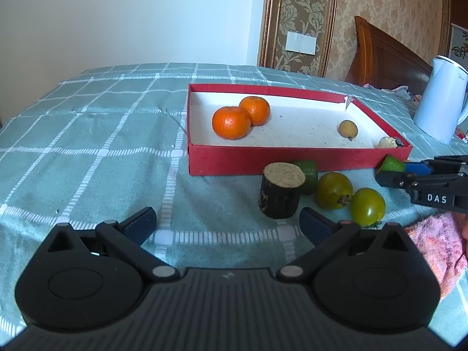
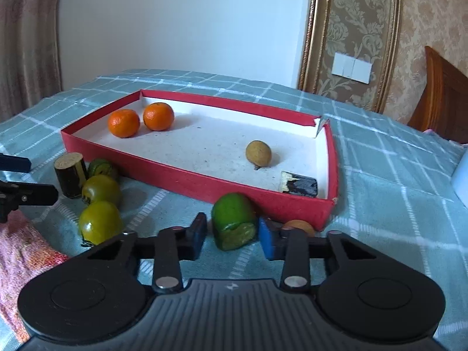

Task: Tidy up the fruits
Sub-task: 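Move the right gripper to the green cucumber piece and grasp it, then carry the cucumber piece into the tray and open the right gripper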

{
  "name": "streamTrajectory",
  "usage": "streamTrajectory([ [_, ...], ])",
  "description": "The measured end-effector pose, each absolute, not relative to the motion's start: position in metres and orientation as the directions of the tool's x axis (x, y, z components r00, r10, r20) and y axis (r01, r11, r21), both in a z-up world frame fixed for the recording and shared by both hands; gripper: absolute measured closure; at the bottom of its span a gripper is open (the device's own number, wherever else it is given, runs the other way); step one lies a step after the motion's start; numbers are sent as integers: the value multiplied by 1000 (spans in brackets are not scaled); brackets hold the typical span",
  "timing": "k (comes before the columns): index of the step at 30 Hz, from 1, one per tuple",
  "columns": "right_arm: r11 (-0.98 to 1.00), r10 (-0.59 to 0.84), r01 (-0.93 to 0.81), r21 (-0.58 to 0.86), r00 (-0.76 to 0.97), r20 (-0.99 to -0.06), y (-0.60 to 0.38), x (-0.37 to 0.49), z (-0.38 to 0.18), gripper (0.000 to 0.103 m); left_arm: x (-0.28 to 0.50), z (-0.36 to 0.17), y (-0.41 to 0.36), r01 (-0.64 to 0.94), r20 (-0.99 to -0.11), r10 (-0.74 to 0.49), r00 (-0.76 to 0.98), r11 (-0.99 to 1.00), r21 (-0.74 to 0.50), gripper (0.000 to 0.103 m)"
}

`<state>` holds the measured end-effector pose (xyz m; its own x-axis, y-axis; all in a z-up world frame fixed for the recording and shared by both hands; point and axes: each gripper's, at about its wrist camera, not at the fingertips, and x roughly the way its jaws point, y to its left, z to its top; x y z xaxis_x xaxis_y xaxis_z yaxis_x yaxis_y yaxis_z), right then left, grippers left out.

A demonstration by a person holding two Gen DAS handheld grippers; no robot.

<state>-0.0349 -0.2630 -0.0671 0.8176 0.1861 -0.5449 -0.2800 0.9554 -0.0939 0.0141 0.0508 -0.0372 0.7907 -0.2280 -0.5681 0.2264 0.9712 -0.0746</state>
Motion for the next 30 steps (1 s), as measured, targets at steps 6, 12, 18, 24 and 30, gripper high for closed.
streamTrajectory([
  [6,959,192,-273,-72,819,-541,-265,-35,-66,69,16,-39,51,219,-582,-220,783,973,-73,0],
  [12,961,211,-271,-49,838,-504,-267,-42,-62,69,15,-39,51,225,-581,-226,782,971,-75,0],
  [18,965,241,-262,10,871,-429,-273,-54,-50,70,16,-39,52,225,-579,-229,782,971,-80,0],
  [24,970,222,-244,-1,884,-411,-270,-47,-41,70,15,-39,52,225,-581,-227,782,971,-75,0],
  [30,967,213,-254,-33,868,-448,-257,-14,-39,70,15,-39,52,226,-581,-227,782,971,-75,0],
])
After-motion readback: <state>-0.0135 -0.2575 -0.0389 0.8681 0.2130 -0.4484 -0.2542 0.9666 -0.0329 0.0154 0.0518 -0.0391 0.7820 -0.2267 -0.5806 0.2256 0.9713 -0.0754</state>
